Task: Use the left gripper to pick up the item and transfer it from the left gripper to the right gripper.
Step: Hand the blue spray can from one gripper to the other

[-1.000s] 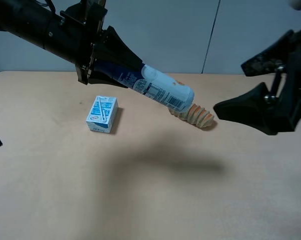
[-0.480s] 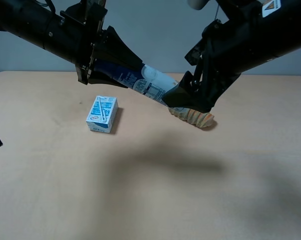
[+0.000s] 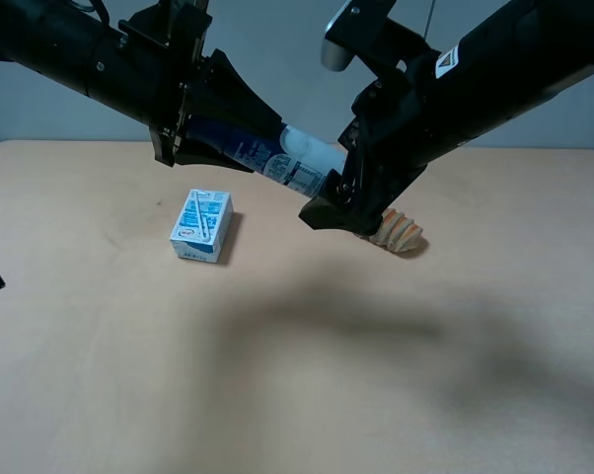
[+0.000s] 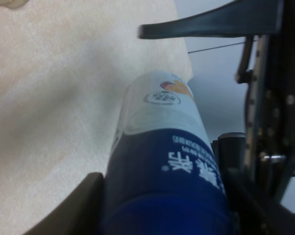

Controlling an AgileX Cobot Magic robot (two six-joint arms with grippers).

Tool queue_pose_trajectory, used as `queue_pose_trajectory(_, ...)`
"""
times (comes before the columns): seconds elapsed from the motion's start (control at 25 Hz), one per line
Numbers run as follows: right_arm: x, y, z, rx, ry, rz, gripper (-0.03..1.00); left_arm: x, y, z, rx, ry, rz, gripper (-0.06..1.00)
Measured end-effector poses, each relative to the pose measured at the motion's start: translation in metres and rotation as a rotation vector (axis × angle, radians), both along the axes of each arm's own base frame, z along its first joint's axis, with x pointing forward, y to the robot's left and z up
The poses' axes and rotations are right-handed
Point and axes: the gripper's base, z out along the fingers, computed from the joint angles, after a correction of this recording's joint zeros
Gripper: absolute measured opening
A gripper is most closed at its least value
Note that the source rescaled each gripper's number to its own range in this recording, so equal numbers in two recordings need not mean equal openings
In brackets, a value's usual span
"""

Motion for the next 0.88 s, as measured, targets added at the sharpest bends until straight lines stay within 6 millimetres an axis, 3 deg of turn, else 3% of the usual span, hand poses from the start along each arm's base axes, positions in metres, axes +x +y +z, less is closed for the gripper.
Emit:
queue_pose_trajectory(0.56, 0.0066, 0.007, -0.0101, 0.017, 0.024, -0.018, 1.0, 0.0001, -0.0001, 0.0002, -0.002, 0.001, 0.001, 0.0)
queue_pose_trajectory(0.6, 0.0068, 0.0071, -0.0099, 0.019, 0.022, -0.019, 0.96, 0.0001, -0.0001, 0.0002, -0.002, 0.001, 0.001, 0.0)
queue_pose_trajectory(0.68, 0.0068, 0.0071, -0.0098, 0.021, 0.022, -0.02, 0.78, 0.0001, -0.0001, 0.0002, -0.002, 0.001, 0.001, 0.0)
queue_pose_trajectory(0.84, 0.0068, 0.0072, -0.0098, 0.021, 0.022, -0.019, 0.11, 0.0004, -0.0003, 0.0005, -0.006, 0.0, 0.005, 0.0)
queue_pose_trajectory(0.88, 0.0066, 0.0071, -0.01, 0.017, 0.02, -0.013, 0.1, 0.0002, -0.0003, 0.0005, -0.006, 0.001, 0.003, 0.0)
